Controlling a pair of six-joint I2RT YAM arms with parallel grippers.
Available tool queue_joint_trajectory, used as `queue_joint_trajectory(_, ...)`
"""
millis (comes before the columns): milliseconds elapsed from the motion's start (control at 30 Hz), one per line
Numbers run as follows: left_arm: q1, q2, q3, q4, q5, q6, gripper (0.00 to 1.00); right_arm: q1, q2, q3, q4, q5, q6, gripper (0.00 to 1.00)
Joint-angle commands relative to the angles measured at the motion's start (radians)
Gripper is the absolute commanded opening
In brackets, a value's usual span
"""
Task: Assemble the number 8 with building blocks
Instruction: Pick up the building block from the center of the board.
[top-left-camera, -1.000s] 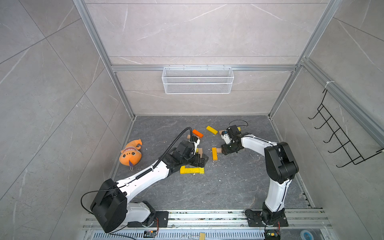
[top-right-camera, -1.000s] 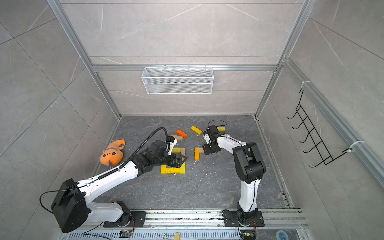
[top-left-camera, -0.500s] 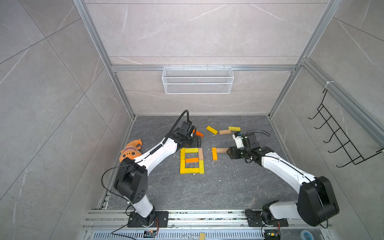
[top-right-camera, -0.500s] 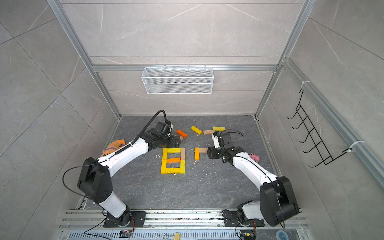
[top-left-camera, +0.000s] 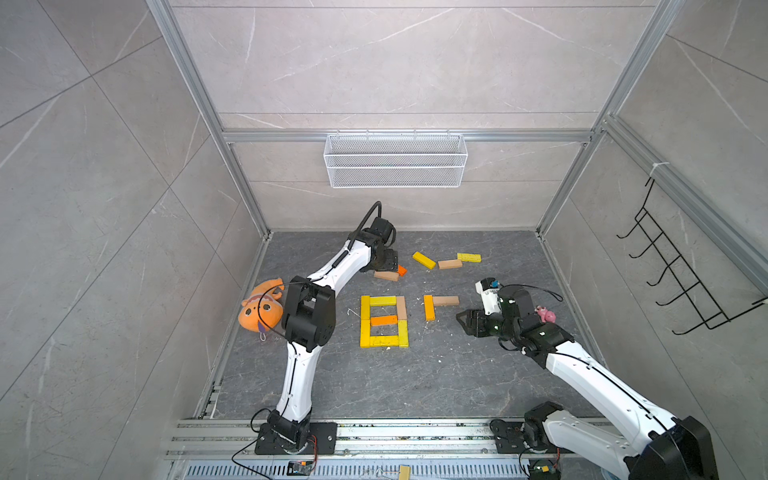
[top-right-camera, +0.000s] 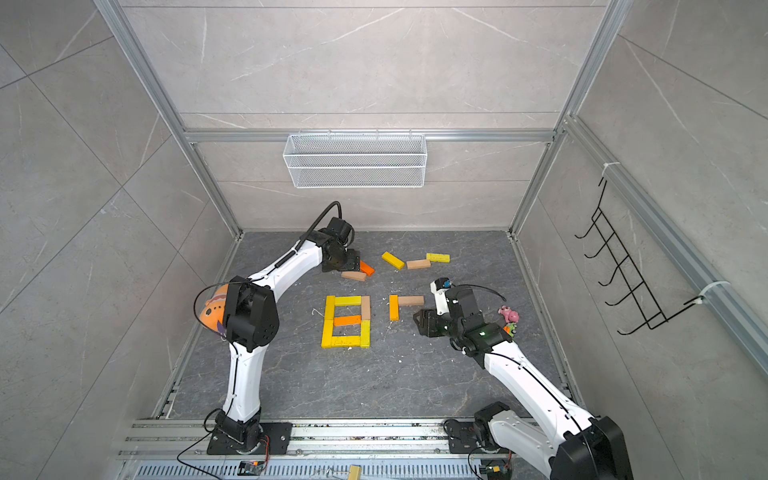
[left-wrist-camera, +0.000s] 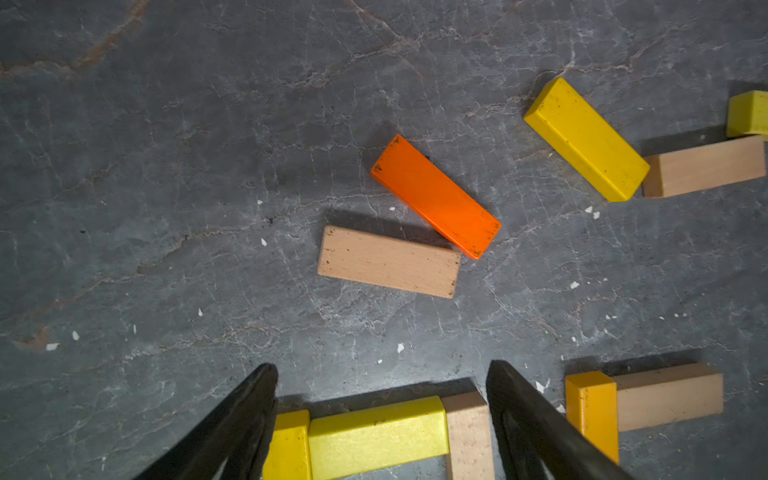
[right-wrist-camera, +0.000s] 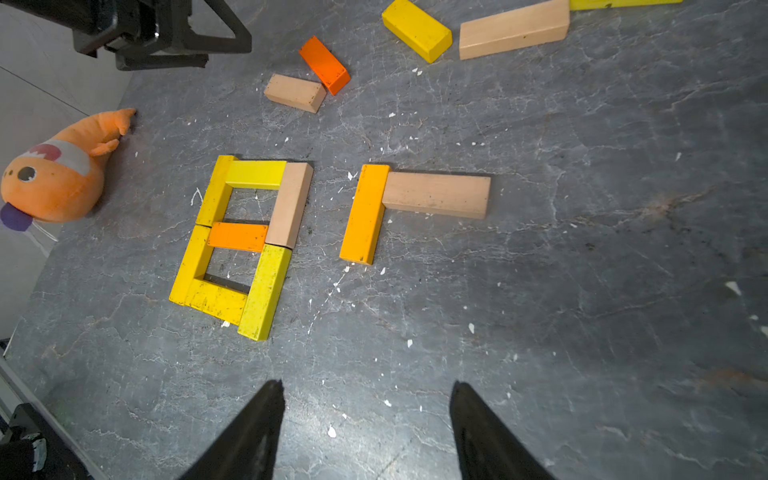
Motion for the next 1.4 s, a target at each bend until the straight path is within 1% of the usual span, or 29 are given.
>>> queue_joint_trajectory(0,0.027,0.051,0.098,-0.094,0.014,0.066,0.82,0.009,-0.034,-0.004,-0.016,-0.014,0.022,0.67)
queue_joint_trajectory(100,0.039,0.111,0.18,-0.134,0.017,0.049,0.81,0.012,-0.044,0.006,-0.021,-0.019,0.03,0.67)
queue_joint_trajectory(133,0.044,0.158,0.208,-0.148,0.021,0.039,0.81,0.015,-0.047,0.01,-0.022,-0.018,0.032,0.67)
queue_joint_trajectory(200,0.051,0.206,0.26,-0.173,0.028,0.017,0.81,0.017,-0.049,0.017,-0.034,-0.017,0.031,0.67)
queue_joint_trajectory(300,0.055,0.261,0.317,-0.192,0.034,-0.017,0.81,0.022,-0.059,0.022,-0.048,-0.01,0.031,0.67)
queue_joint_trajectory(500,0.055,0.328,0.383,-0.2,0.076,-0.08,0.81,0.03,-0.072,0.02,-0.066,0.001,0.032,0.67)
queue_joint_trajectory(633,0.056,0.347,0.387,-0.191,0.092,-0.093,0.81,0.034,-0.073,0.015,-0.067,0.004,0.033,0.67)
queue_joint_trajectory(967,0.054,0.378,0.412,-0.193,0.105,-0.045,0.79,0.045,-0.069,0.002,-0.054,0.008,0.043,0.67)
queue_joint_trajectory(1133,0.054,0.404,0.428,-0.148,0.16,0.017,0.77,0.059,-0.066,-0.003,-0.05,0.013,0.047,0.67)
queue_joint_trajectory(1200,0.054,0.406,0.415,-0.113,0.202,0.057,0.76,0.062,-0.067,-0.006,-0.051,0.017,0.05,0.67)
queue_joint_trajectory(1367,0.06,0.388,0.373,-0.054,0.271,0.102,0.74,0.07,-0.073,-0.017,-0.056,0.029,0.051,0.67)
